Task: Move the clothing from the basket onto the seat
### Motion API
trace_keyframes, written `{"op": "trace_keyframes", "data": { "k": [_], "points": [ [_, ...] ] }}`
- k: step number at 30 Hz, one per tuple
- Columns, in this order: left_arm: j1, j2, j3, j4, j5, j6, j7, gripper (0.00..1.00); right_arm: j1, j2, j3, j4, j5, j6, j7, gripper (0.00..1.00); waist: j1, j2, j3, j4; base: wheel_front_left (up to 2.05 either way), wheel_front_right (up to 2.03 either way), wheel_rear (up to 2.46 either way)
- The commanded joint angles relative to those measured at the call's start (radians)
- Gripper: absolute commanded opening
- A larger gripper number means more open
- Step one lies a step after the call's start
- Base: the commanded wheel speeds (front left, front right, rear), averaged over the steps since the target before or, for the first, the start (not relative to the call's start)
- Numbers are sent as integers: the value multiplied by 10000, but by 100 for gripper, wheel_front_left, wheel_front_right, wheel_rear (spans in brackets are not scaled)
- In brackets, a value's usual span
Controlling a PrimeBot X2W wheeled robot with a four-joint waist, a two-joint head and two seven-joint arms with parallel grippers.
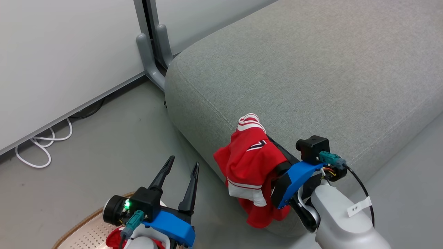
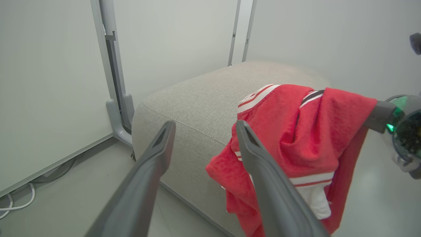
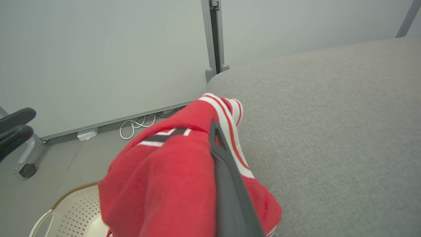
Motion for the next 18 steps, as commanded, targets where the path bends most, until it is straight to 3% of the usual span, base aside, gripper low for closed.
{"op": "trace_keyframes", "data": {
  "k": [1,8,18],
  "points": [
    [-171,67,-16,-51,41,-17,-48,100,-135,-10,-43,-109,228,1,-53,0,0,-1,89,73,0,0,0],
    [-410,281,-211,-187,3,-18,-48,100,-993,-111,-404,-114,682,1,-53,0,0,-1,521,323,0,0,0],
    [-1094,957,-571,-796,98,-18,-48,100,-3126,-1277,-1531,-438,1435,1,-3,0,0,-1,2102,902,0,0,0]
  ]
}}
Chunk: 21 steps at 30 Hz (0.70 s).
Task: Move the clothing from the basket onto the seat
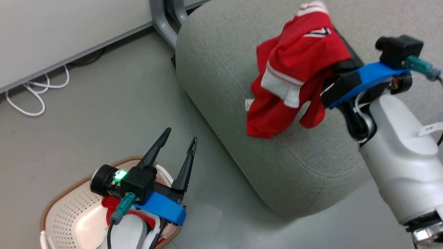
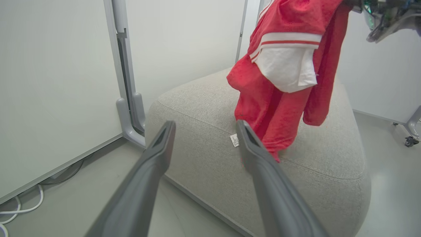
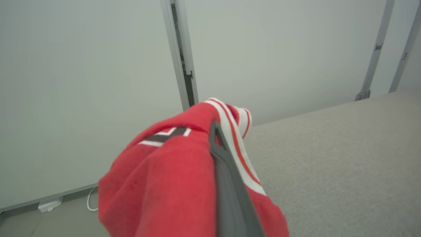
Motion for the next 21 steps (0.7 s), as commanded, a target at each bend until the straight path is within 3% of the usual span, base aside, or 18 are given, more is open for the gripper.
{"op": "trace_keyframes", "data": {
  "k": [1,13,17,21],
  "points": [
    [-205,151,34,-110,13,-15,-50,100,-307,-71,-69,-103,160,3,22,0,0,0,618,211,0,0,0],
    [-1028,1304,-48,-1937,282,-15,-42,100,-2202,-2129,-2403,-345,565,3,11,0,0,0,3343,661,0,0,0],
    [-1117,1532,-77,-2466,372,-16,-42,100,-2317,-2450,-3342,-46,247,3,-41,0,0,0,3870,820,0,0,0],
    [-1153,1695,-134,-2810,438,-16,-41,100,-2147,-2329,-3962,378,-35,3,-57,0,0,0,4281,954,0,0,0]
  ]
}}
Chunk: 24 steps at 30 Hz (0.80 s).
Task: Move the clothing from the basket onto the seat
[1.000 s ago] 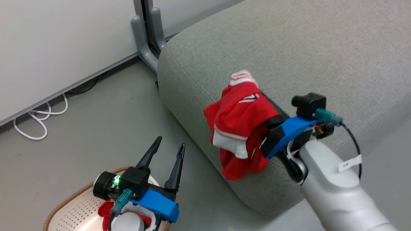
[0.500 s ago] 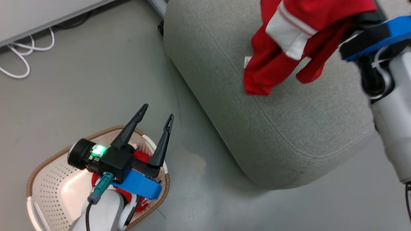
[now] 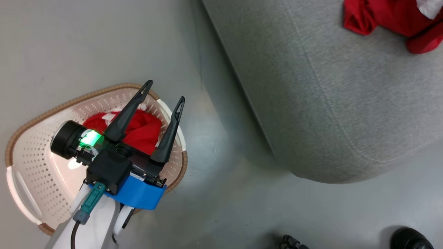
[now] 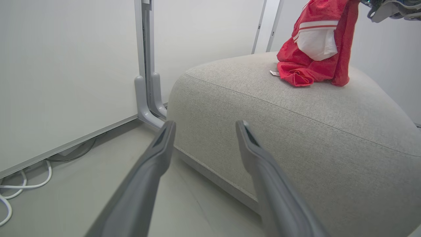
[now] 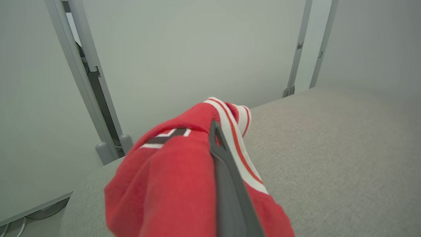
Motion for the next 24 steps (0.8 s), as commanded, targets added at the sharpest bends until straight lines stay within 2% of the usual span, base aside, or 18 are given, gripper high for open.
{"op": "trace_keyframes", "data": {
  "k": [1,9,18,19,20,21,22,24],
  "points": [
    [-185,98,-47,-154,68,-16,-31,100,86,102,-209,71,-32,3,-46,0,-2,0,331,187,0,0,0],
    [-177,450,-243,-621,139,-9,-31,100,393,344,-1461,715,-593,3,-49,0,-2,0,763,424,0,0,0],
    [-237,344,-341,-502,43,42,-31,100,592,750,-2147,850,-1758,3,-46,0,-2,0,784,550,0,0,0],
    [-265,336,-379,-478,42,41,-31,100,605,792,-2122,861,-1835,3,-46,14,-2,0,780,557,0,0,0],
    [-282,330,-412,-454,48,38,-31,100,609,795,-2115,857,-1910,3,-47,39,-2,0,778,561,0,0,0],
    [-296,322,-440,-431,48,36,-31,100,609,797,-2130,850,-1945,3,-47,75,-2,0,774,565,0,0,0],
    [-314,311,-464,-413,42,36,-31,100,613,808,-2150,838,-1978,3,-47,100,-2,0,769,574,0,0,0],
    [-357,289,-499,-372,18,33,-31,100,614,834,-2177,828,-2060,3,-47,100,-2,0,753,597,0,0,0]
  ]
}}
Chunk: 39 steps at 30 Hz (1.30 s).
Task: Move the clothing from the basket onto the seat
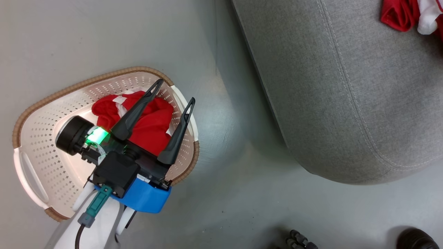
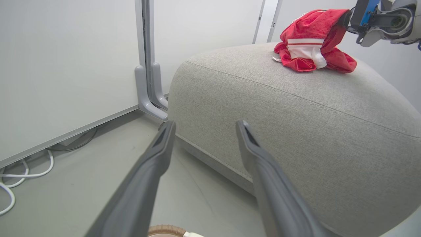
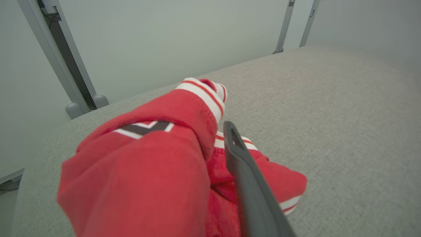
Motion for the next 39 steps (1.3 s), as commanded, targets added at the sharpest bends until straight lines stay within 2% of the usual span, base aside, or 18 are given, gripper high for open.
{"op": "trace_keyframes", "data": {
  "k": [1,10,20,30,39],
  "points": [
    [-172,-15,-18,38,-45,26,-31,100,140,44,-25,-6,-68,1,-37,100,0,0,-20,23,0,0,0],
    [-269,-225,-143,222,-128,13,-31,100,311,12,-60,63,-290,1,-38,100,0,0,-366,187,0,0,0],
    [-146,-811,-367,847,-433,-6,-31,100,951,-92,412,149,-607,1,-36,100,0,0,-1313,538,0,0,0],
    [512,-1571,-293,1671,-798,-19,-31,100,2320,-145,983,21,-851,1,-38,100,0,0,-3164,1030,0,0,0],
    [1731,-2104,228,2251,-1047,-21,-31,100,4000,52,1435,-549,-959,1,-38,100,0,0,-5018,1362,0,0,0]
  ]
}}
